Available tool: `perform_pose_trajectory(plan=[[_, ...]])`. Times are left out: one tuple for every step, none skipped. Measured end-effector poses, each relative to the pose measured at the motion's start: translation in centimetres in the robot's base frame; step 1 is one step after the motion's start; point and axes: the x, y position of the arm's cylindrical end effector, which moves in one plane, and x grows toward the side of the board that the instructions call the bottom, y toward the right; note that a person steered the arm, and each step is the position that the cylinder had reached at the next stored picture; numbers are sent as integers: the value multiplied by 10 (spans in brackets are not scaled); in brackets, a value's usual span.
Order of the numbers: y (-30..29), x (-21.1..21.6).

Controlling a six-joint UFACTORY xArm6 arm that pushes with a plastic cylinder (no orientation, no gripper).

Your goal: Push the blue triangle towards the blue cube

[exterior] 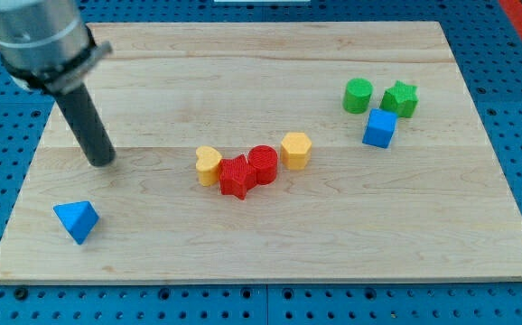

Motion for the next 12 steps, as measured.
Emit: perform_pose_trajectory(plan=[[-53, 2], [-62, 56], [-62, 125], [-45, 158], [-22, 128], [-1, 101], [44, 99], [71, 118], [100, 113], [109, 87], [109, 56], [109, 27]])
